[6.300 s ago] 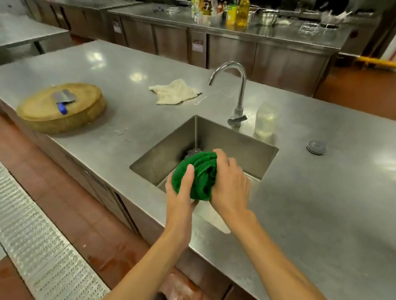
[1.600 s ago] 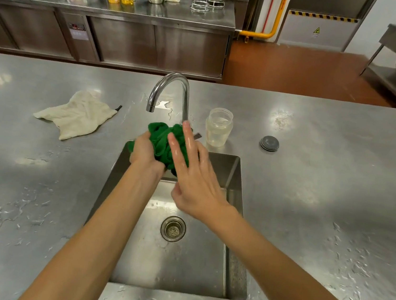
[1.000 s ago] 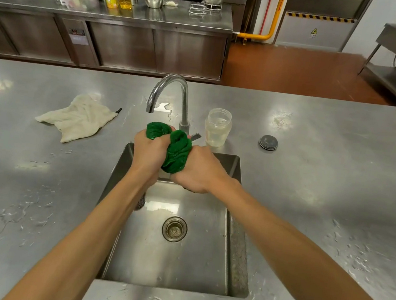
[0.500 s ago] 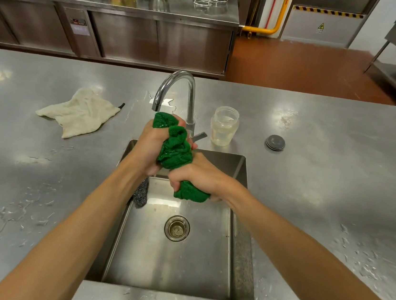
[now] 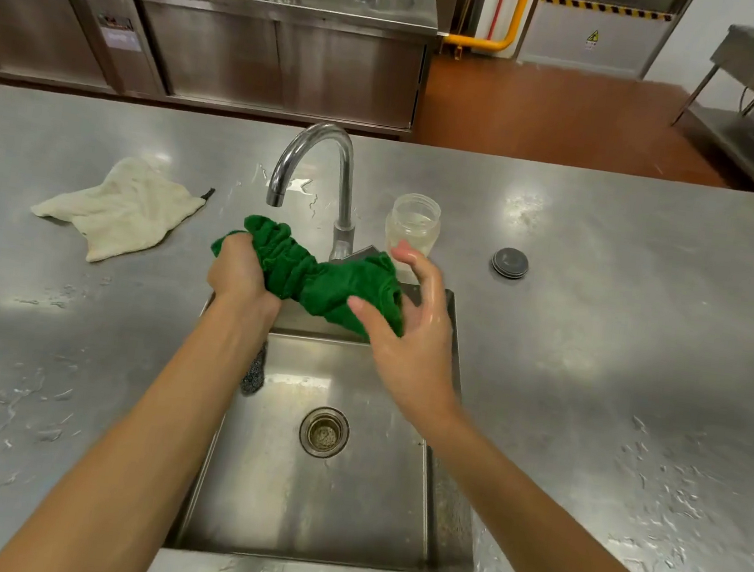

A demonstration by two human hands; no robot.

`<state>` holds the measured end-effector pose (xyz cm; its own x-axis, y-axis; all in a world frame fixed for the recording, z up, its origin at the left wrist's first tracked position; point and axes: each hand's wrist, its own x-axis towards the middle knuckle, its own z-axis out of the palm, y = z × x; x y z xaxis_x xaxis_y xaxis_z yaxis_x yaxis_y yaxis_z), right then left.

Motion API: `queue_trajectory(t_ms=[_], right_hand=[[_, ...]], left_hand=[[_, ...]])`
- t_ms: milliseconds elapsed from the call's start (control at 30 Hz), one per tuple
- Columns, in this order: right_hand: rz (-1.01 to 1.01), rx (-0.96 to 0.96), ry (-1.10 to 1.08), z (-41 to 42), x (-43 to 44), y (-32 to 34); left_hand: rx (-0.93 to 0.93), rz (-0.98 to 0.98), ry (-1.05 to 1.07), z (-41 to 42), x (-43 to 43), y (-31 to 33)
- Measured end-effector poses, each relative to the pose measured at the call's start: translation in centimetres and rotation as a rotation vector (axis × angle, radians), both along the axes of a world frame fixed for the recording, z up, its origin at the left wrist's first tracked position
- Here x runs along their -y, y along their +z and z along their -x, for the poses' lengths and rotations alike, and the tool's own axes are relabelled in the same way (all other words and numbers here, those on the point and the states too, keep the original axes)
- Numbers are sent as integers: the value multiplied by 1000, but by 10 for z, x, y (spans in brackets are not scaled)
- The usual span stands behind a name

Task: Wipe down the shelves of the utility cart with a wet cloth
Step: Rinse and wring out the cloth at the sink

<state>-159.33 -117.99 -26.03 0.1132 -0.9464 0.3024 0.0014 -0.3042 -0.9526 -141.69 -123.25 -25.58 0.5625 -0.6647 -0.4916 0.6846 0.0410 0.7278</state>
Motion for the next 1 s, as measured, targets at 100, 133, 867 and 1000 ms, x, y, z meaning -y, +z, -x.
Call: queue_trajectory(t_ms=[100, 133, 867, 1000], right_hand=[[383, -224, -85, -2, 5, -10], [404, -266, -82, -4, 8, -14], [-264, -311, -160, -34, 58, -5], [-284, -347, -167, -29, 59, -5]], left_hand=[[-47, 10, -83, 3, 5, -7], [-68, 21, -117, 5, 6, -9], [71, 55, -139, 39, -1, 11], [75, -27, -161, 40, -2, 0]])
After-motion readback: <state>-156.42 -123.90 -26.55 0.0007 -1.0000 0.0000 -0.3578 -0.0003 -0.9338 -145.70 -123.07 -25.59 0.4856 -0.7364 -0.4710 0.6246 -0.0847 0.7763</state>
